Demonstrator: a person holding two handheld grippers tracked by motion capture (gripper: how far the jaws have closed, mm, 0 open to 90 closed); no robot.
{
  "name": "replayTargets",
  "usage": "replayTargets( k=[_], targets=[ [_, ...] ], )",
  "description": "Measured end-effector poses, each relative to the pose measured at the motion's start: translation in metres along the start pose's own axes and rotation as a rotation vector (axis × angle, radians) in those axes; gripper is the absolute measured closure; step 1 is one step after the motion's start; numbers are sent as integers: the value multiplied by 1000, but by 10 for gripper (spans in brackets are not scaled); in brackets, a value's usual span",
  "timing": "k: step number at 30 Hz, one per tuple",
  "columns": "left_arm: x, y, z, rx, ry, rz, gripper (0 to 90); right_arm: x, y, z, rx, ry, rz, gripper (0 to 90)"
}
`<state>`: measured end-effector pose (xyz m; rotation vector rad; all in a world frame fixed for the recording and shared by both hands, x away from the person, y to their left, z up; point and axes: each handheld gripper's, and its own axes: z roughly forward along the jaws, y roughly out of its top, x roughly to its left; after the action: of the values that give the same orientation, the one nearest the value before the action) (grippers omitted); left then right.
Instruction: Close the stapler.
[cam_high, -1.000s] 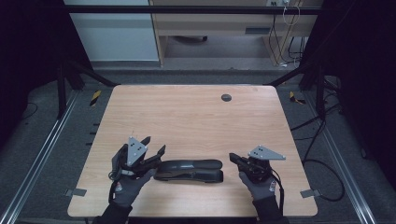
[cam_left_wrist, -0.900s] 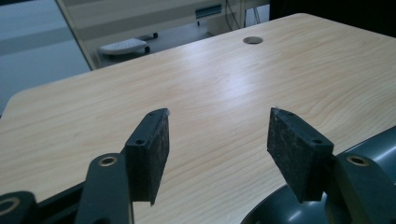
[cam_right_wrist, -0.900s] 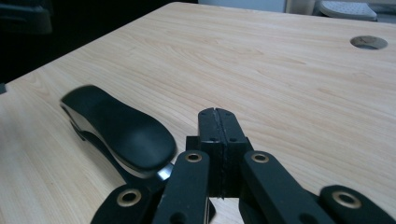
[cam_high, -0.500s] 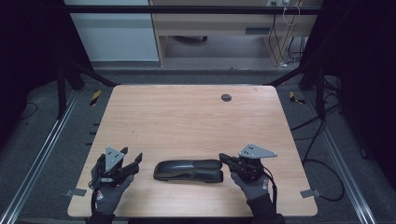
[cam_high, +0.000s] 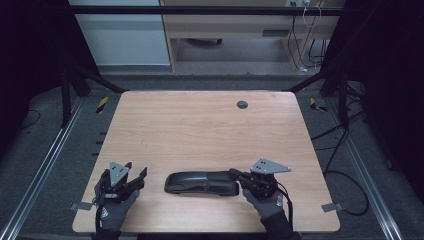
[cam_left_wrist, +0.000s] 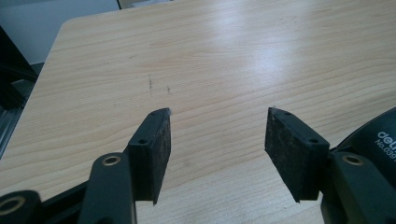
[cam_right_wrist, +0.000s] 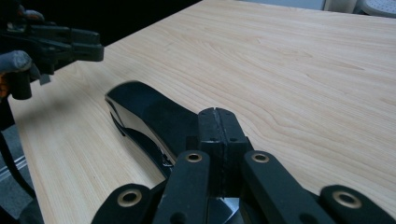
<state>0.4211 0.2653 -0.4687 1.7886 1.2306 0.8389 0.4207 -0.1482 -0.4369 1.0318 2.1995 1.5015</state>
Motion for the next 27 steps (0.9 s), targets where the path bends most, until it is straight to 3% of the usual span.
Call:
replayTargets(
  k=[6,16,27],
  targets=[
    [1,-1,0,0,13,4,407,-2,-9,2,9,-14,16,900],
    [1,-2,0,3,16,8,407,-3,-19,6,24,-35,5,900],
    [3,-2,0,4,18,1,407,-3,-23,6,9,-35,13,900]
  ],
)
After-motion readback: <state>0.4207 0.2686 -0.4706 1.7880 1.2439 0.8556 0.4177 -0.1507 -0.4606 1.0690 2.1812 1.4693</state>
